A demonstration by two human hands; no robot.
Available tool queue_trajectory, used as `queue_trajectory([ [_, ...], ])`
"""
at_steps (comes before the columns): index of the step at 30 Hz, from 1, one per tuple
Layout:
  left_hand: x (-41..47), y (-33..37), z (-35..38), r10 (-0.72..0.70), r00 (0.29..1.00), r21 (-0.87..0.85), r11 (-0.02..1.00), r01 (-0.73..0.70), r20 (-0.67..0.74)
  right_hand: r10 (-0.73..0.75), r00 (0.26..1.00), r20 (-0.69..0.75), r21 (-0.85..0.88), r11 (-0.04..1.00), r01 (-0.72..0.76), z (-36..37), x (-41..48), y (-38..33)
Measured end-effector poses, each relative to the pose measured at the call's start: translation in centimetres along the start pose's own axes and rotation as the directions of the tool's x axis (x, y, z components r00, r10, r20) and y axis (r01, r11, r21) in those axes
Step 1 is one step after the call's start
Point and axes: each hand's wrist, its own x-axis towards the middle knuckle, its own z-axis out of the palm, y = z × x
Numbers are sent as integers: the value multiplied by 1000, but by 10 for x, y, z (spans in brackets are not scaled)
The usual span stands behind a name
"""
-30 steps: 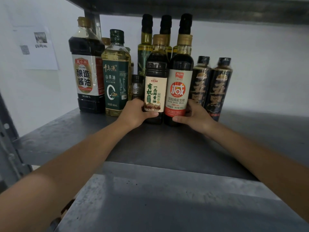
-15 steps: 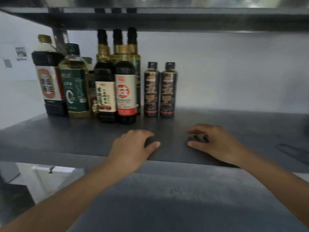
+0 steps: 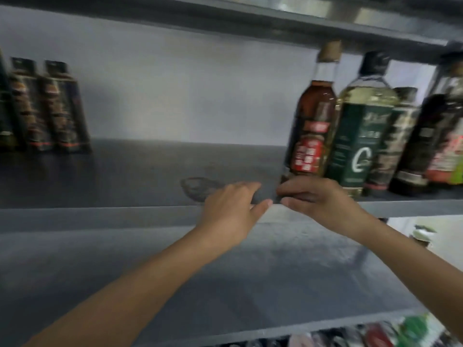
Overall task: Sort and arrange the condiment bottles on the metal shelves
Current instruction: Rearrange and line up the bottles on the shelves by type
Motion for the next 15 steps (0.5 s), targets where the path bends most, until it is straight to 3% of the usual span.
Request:
queue_trajectory([
  [4,30,27,11,-85,988,-181,978,107,128,26,994,-105,67,998,-19,-32,-11,18],
  [7,42,39,11,-43,993,-416,905,87,114,100,950,-294,88,993,-77,-49,-14,36],
  [11,51,46,18,-61,994,-539,837,98,85,203,857,-474,128,979,-161,-64,-22,52],
  [15,60,51,28,-120,988,-622,767,155,98,277,845,-456,118,961,-251,-72,-23,65],
])
